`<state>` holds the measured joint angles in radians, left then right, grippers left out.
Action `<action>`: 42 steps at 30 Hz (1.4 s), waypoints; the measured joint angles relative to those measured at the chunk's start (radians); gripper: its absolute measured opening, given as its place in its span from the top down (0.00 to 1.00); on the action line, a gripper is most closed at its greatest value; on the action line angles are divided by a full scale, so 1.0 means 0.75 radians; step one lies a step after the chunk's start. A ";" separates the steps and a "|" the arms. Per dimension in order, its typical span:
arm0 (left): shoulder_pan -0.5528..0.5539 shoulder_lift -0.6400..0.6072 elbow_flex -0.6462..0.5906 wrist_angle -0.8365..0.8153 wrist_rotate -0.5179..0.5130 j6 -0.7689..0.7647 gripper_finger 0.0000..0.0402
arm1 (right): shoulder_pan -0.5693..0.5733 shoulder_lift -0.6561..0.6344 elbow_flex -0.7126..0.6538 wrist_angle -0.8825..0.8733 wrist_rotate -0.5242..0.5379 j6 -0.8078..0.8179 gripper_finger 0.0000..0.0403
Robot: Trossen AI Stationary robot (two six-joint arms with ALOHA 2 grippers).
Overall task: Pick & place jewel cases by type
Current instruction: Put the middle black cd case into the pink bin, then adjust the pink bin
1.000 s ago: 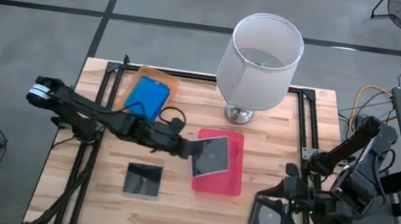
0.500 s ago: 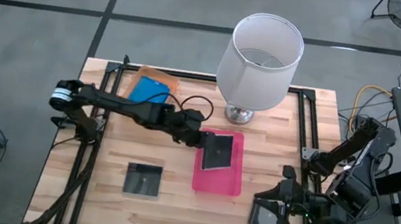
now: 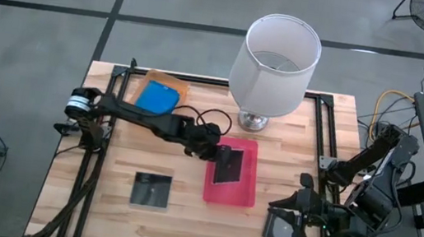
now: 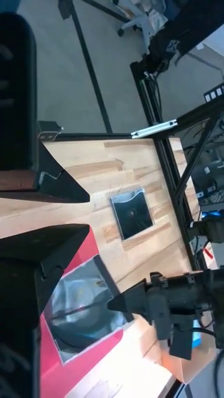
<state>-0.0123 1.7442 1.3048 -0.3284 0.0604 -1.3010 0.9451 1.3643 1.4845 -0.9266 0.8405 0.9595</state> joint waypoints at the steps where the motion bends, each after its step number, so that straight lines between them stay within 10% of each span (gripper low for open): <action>1: 0.003 0.008 0.000 -0.005 0.001 0.001 0.99 | 0.000 0.000 0.000 0.002 0.000 0.000 0.85; 42: 0.058 0.013 -0.002 0.016 0.014 0.121 0.74 | 0.000 -0.001 0.000 0.033 -0.001 -0.024 0.85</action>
<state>0.0315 1.7539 1.3037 -0.3161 0.0710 -1.2105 0.9451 1.3639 1.4845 -0.9015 0.8400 0.9417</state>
